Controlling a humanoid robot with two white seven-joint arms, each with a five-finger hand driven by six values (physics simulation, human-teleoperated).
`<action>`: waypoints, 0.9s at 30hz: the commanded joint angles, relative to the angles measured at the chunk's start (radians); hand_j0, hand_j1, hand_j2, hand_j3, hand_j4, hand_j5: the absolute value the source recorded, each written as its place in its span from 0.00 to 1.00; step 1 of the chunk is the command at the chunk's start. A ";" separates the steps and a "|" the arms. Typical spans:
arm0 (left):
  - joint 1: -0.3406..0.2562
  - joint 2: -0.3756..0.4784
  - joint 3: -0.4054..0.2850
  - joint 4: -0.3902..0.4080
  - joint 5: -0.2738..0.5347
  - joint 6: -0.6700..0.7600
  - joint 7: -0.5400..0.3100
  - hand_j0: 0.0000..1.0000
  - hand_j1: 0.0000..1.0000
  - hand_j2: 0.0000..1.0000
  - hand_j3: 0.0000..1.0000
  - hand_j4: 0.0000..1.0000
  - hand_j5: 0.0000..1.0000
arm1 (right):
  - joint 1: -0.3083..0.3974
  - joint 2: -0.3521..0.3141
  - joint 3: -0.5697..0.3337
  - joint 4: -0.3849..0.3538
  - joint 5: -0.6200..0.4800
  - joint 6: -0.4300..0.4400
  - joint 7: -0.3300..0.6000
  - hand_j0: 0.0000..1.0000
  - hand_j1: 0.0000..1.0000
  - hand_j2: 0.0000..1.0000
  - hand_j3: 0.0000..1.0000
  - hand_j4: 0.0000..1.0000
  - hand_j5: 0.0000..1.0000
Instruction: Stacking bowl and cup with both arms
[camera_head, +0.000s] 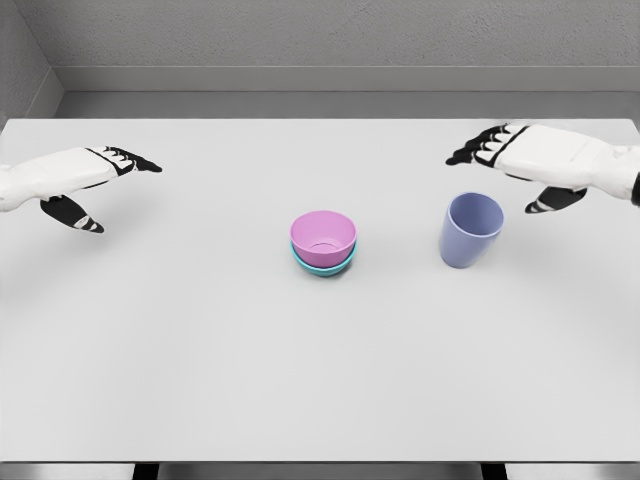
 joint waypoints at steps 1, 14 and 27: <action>0.000 0.001 0.001 0.001 0.004 0.002 -0.001 1.00 1.00 1.00 1.00 1.00 1.00 | 0.000 0.021 0.032 0.002 -0.002 -0.002 0.000 1.00 1.00 1.00 1.00 1.00 1.00; 0.000 0.001 0.000 0.001 0.000 0.002 -0.001 1.00 1.00 1.00 1.00 1.00 1.00 | 0.000 0.024 0.078 0.022 0.001 -0.008 0.000 1.00 1.00 1.00 1.00 1.00 1.00; 0.009 0.001 0.000 0.001 -0.002 0.002 -0.001 1.00 1.00 1.00 1.00 1.00 1.00 | 0.000 0.045 0.103 0.084 0.001 -0.008 0.000 1.00 1.00 1.00 1.00 1.00 1.00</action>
